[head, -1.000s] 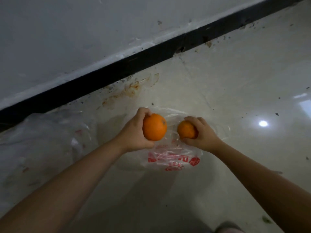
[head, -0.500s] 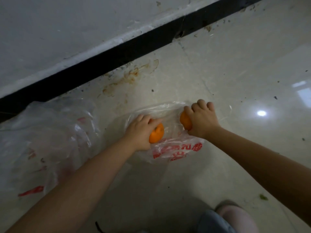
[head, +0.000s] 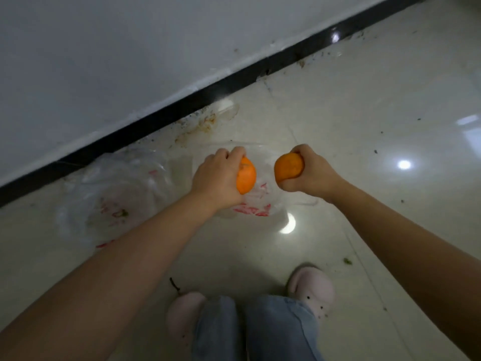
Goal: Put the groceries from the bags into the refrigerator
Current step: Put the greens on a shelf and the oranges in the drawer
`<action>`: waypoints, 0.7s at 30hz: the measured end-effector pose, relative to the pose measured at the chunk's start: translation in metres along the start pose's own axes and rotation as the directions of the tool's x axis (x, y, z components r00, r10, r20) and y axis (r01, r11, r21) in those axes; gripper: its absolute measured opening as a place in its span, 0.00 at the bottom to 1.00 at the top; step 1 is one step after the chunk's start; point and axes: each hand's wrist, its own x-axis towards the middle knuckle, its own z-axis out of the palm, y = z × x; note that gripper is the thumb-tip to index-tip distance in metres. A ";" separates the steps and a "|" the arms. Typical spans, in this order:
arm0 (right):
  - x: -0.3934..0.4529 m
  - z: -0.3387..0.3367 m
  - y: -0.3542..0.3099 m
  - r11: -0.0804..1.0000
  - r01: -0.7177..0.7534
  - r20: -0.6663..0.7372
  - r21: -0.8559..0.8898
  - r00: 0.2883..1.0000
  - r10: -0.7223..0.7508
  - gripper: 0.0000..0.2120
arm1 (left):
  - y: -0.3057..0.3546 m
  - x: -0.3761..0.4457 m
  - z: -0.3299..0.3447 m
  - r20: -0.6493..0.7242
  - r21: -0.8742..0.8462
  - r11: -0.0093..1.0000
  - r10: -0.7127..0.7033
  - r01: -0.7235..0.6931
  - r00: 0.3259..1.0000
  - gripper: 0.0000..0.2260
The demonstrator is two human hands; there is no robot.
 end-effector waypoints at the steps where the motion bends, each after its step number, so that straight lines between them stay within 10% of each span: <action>1: -0.017 -0.010 -0.008 1.000 -0.013 0.005 0.003 1.000 0.013 0.32 | 0.009 -0.014 -0.014 0.020 -0.004 1.000 -0.017 0.017 1.000 0.33; 12: -0.275 -0.210 -0.134 0.994 0.057 -0.270 -0.094 0.960 -0.081 0.35 | 0.208 -0.161 -0.264 -0.039 0.131 0.973 0.197 -0.191 0.980 0.34; 21: -0.549 -0.360 -0.151 0.999 -0.047 -0.769 0.008 0.639 0.036 0.38 | 0.461 -0.300 -0.389 -0.092 0.288 0.737 0.657 -0.612 0.748 0.35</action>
